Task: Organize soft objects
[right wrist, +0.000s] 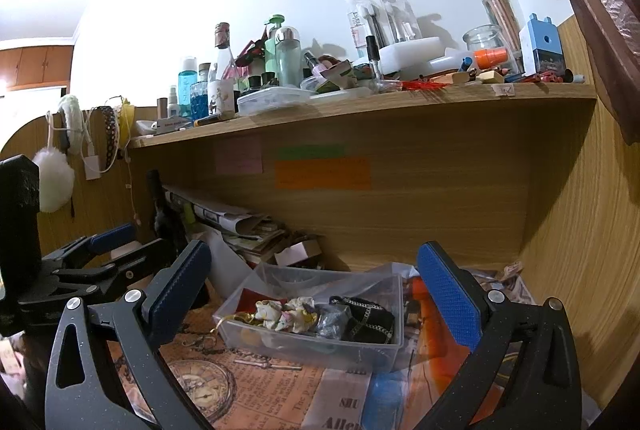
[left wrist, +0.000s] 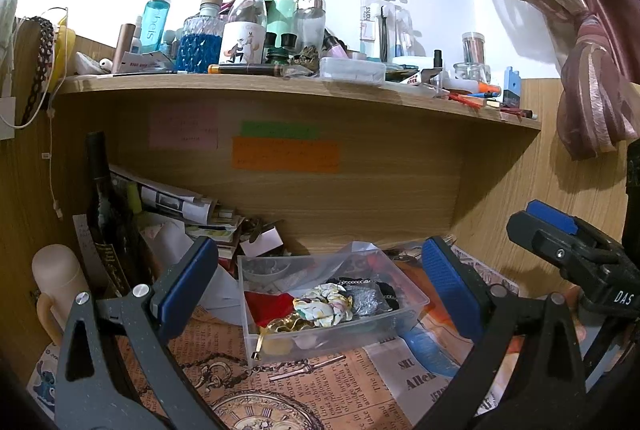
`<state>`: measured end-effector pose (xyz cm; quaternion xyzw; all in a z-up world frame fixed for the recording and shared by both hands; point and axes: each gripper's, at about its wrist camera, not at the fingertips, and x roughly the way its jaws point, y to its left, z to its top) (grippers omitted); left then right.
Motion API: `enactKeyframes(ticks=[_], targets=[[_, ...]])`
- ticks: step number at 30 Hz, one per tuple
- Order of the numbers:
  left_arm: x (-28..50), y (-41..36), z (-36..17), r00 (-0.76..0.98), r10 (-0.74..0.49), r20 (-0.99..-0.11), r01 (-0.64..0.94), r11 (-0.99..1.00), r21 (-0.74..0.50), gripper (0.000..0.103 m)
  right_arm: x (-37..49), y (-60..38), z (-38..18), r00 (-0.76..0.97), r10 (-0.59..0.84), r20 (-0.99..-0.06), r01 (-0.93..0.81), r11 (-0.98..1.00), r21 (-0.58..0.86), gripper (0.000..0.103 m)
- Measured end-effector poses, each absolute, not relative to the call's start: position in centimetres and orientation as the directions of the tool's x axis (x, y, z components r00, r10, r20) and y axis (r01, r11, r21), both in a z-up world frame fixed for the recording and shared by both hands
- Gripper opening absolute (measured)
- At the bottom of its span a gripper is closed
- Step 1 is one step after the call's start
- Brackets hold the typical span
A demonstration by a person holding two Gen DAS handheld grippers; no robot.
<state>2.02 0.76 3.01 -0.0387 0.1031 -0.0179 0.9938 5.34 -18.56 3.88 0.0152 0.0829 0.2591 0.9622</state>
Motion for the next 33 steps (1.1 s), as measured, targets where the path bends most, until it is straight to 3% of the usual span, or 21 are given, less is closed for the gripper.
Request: enactKeyframes(ticks=[33], targets=[[2.16, 1.18, 2.63, 0.976, -0.051, -0.212, 0.034, 0.996, -0.082, 0.103, 5.35, -18.29, 3.8, 0.844, 0.511, -0.161, -0.506, 0.859, 0.077, 0.103]])
